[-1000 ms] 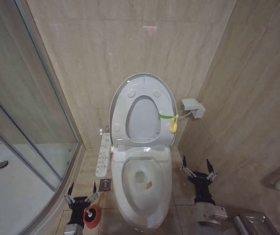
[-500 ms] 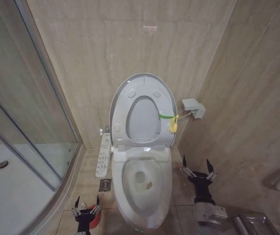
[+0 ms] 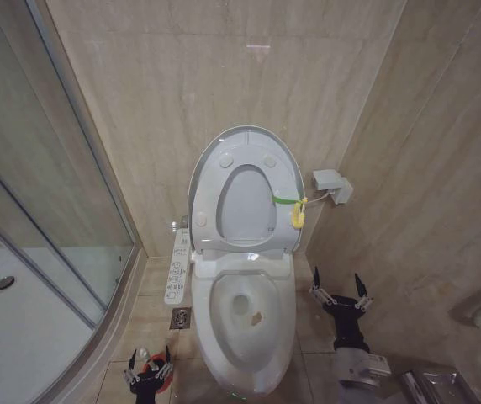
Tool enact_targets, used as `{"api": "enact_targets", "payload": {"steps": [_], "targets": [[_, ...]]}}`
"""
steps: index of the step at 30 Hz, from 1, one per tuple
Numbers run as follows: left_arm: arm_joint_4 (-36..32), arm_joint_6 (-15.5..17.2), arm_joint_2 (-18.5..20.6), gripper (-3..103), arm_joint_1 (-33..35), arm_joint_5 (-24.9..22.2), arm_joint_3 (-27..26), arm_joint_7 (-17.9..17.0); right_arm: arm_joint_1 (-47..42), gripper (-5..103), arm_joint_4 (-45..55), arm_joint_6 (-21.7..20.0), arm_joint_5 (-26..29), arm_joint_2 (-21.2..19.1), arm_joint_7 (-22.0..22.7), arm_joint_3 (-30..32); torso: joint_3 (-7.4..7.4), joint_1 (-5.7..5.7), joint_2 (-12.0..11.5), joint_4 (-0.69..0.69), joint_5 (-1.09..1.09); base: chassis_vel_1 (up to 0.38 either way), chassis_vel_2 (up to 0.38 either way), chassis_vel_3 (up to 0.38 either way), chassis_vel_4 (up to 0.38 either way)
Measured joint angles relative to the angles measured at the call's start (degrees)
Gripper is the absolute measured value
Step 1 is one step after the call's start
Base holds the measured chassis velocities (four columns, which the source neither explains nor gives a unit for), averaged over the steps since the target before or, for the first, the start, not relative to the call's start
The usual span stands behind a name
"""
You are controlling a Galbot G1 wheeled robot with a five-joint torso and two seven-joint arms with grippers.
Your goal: Open the toilet lid, clean the toilet bowl with a toilet brush, close the toilet lid, and flush.
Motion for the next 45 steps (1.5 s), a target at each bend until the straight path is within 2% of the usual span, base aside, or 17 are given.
{"api": "enact_targets", "payload": {"steps": [15,16,22,23,30,31,37,38,44,45], "targets": [[2.8,-1.1,0.3,94,-1.4,-0.2,-0.8,0.0,0.0,100,0.0,0.0,0.0,0.0,0.0,0.0,0.00,0.00,0.0,0.00,-0.01,0.000,0.000,0.000,0.000],[2.9,-1.3,0.3,84,-1.5,-0.2,-0.8,0.0,0.0,100,0.0,0.0,0.0,0.0,0.0,0.0,0.00,0.00,0.0,0.00,-0.01,0.000,0.000,0.000,0.000],[4.0,-2.3,0.6,84,-2.1,0.0,-1.1,1.0,0.0,100,0.0,0.0,0.0,0.0,0.0,0.0,0.00,0.00,0.0,0.00,-0.01,0.000,0.000,0.000,0.000],[4.3,-2.7,0.6,59,-2.3,0.1,-1.2,1.3,0.0,100,0.0,0.0,0.0,0.0,0.0,0.0,0.00,0.00,0.0,0.00,-0.01,0.000,0.000,0.000,0.000],[5.6,-4.7,0.8,59,-3.1,0.6,-1.7,3.4,0.0,100,0.0,0.0,0.0,0.0,0.0,0.0,0.00,0.00,0.0,0.00,-0.01,0.000,0.000,0.000,0.000],[5.9,-4.9,0.8,32,-3.3,0.7,-1.8,3.6,0.0,100,0.0,0.0,0.0,0.0,0.0,0.0,0.00,0.00,0.0,0.00,-0.01,0.000,0.000,0.000,0.000],[6.3,-5.2,1.1,32,-3.5,0.8,-1.8,3.9,0.0,100,0.0,0.0,0.0,0.0,0.0,0.0,0.00,0.00,0.0,0.00,-0.01,0.000,0.000,0.000,0.000],[6.3,-5.3,1.2,23,-3.6,0.8,-1.9,4.0,0.0,100,0.0,0.0,0.0,0.0,0.0,0.0,0.00,0.00,0.0,0.00,-0.02,0.000,0.000,0.000,0.000],[6.6,-6.2,1.5,23,-3.8,1.4,-2.3,4.2,0.0,100,0.0,0.0,0.0,0.0,0.0,0.0,0.00,0.00,0.0,0.01,-0.01,0.000,0.000,0.000,0.000],[6.5,-6.5,1.5,20,-3.8,1.5,-2.3,4.2,0.0,100,0.0,0.0,0.0,0.0,0.0,0.0,0.00,0.00,0.0,0.00,-0.01,0.000,0.000,0.000,0.000]]}}
